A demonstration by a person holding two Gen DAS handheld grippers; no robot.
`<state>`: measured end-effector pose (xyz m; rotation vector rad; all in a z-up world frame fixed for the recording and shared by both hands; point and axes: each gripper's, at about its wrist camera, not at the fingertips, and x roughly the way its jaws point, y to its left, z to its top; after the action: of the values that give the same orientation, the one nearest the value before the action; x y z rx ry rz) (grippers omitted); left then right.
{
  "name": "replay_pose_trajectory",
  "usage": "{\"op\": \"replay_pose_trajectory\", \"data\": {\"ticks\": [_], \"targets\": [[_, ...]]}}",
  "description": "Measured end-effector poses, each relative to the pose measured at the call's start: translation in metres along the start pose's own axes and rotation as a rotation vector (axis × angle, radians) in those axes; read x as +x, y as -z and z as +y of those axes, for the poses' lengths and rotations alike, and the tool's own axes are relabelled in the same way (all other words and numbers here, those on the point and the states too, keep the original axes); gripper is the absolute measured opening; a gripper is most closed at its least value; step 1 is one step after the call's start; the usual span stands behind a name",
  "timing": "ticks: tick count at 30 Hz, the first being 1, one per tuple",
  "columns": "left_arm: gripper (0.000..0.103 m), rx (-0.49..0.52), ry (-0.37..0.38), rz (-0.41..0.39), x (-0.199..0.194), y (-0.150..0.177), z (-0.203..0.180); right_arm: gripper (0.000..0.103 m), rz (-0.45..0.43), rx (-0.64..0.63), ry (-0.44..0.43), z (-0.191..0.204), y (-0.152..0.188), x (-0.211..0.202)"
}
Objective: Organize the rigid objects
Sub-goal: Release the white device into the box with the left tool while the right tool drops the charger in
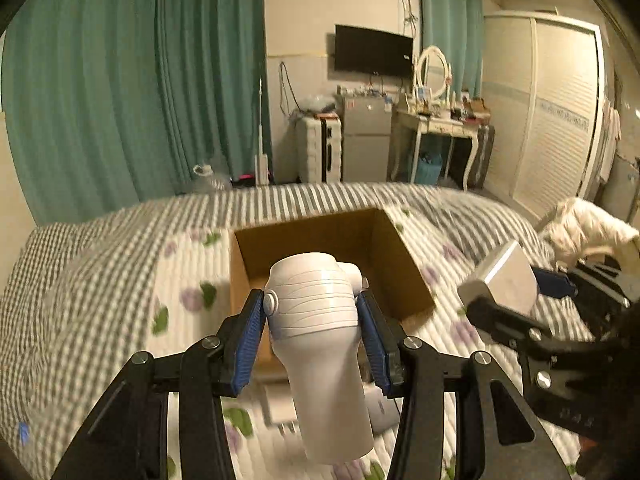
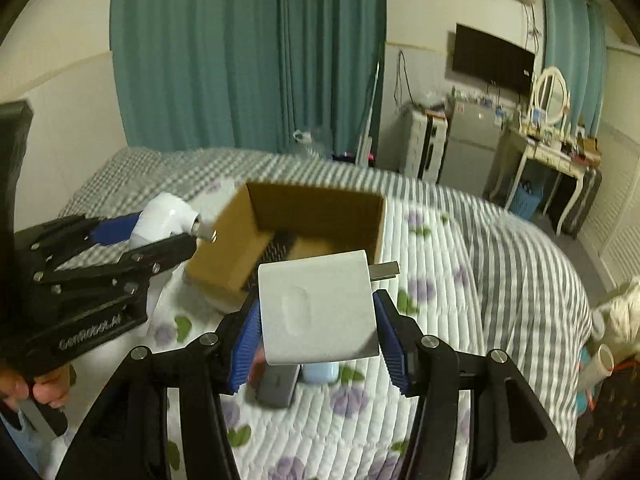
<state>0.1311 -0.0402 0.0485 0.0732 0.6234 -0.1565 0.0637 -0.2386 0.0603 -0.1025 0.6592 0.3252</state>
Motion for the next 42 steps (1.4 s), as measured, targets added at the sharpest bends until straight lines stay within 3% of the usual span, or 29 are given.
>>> {"op": "replay_pose_trajectory", "data": {"ticks": [7,13,18,22,27,34,42], "targets": [[0.047,-0.051,-0.002,0.037,0.062,-0.031,0.027,0.053,-0.044,-0.020,-0.009,0.001,-0.036,0.024],[0.047,-0.038,-0.041,0.142,0.136,-0.012,0.033,0.053,-0.016,-0.031,-0.019,-0.004,-0.042,0.071],[0.048,-0.031,-0.049,0.168,0.165,0.005,0.028,0.053,0.023,-0.031,-0.022,-0.016,-0.032,0.110],[0.050,-0.029,-0.054,0.148,0.165,0.005,0.022,0.053,0.048,-0.039,-0.018,-0.022,-0.023,0.127],[0.067,-0.050,-0.048,0.123,0.151,-0.007,0.028,0.053,0.048,-0.023,-0.011,-0.026,-0.020,0.126],[0.067,-0.032,-0.091,0.060,0.113,-0.022,0.046,0.053,0.037,-0.023,-0.015,-0.019,-0.027,0.128],[0.068,-0.059,-0.107,0.056,0.105,-0.013,0.072,0.053,0.094,-0.047,-0.006,-0.004,-0.039,0.206]]}}
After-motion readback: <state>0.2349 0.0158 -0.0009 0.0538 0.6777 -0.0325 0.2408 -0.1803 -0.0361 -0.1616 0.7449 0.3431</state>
